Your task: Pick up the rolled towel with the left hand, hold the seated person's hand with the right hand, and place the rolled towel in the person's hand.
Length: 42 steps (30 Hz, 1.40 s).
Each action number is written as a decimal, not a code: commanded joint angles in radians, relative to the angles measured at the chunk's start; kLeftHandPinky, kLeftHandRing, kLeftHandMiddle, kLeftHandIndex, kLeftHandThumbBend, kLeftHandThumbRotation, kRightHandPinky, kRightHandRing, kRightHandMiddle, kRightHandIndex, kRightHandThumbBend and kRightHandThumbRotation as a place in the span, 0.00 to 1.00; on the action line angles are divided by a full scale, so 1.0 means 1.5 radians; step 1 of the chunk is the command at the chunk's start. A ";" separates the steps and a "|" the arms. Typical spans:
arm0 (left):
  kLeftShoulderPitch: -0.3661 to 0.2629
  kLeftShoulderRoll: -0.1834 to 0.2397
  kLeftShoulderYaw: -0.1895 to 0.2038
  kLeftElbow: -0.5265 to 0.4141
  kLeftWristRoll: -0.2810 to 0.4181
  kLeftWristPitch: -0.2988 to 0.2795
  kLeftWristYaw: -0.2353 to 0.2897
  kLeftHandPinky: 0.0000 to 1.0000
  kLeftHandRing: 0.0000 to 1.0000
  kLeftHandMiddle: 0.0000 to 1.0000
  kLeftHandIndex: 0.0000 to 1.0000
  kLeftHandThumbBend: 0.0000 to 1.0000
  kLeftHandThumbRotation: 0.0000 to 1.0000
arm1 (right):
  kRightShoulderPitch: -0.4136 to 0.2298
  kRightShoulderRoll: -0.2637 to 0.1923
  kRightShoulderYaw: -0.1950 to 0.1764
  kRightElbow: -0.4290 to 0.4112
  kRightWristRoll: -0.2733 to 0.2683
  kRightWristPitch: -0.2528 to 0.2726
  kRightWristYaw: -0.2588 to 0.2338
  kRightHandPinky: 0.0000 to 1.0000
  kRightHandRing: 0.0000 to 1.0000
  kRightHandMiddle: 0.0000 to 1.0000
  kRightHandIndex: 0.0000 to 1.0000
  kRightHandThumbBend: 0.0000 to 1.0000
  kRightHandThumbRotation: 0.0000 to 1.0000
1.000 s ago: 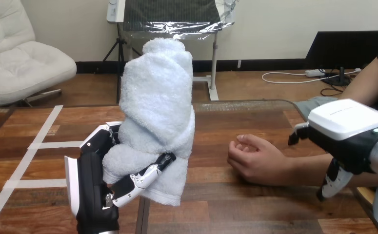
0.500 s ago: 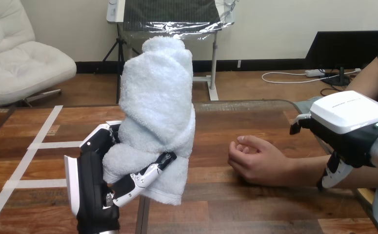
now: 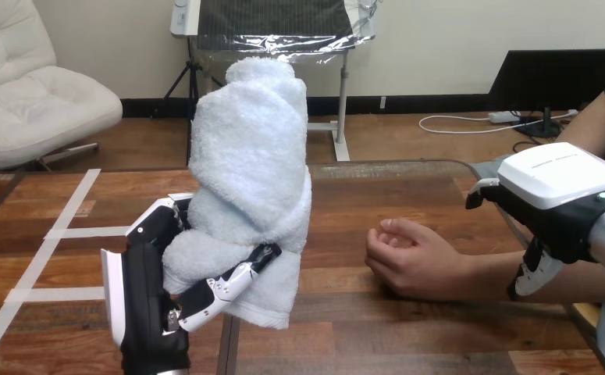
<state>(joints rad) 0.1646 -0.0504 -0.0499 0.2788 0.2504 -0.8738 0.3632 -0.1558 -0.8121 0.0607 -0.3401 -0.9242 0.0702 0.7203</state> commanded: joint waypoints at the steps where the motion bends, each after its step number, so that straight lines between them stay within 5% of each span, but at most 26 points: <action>1: -0.019 -0.013 0.002 -0.045 -0.005 -0.021 -0.004 0.35 0.38 0.44 0.50 0.59 0.00 | -0.053 0.009 0.008 0.026 -0.011 0.016 -0.010 0.78 0.83 0.85 0.82 0.79 0.05; 28: -0.005 -0.019 0.011 -0.065 -0.001 -0.022 -0.003 0.33 0.36 0.42 0.49 0.59 0.00 | -0.112 0.002 0.065 0.108 0.001 0.089 0.094 0.83 0.88 0.89 0.86 0.71 0.08; 42: -0.004 -0.020 0.019 -0.073 0.014 -0.022 0.006 0.32 0.35 0.41 0.48 0.60 0.00 | -0.129 0.006 0.080 0.148 0.015 0.098 0.108 0.83 0.87 0.88 0.86 0.70 0.12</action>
<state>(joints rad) 0.1977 -0.0550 -0.0278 0.2336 0.2521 -0.8767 0.3626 -0.2586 -0.8101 0.1732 -0.1332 -0.9060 0.2023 0.8759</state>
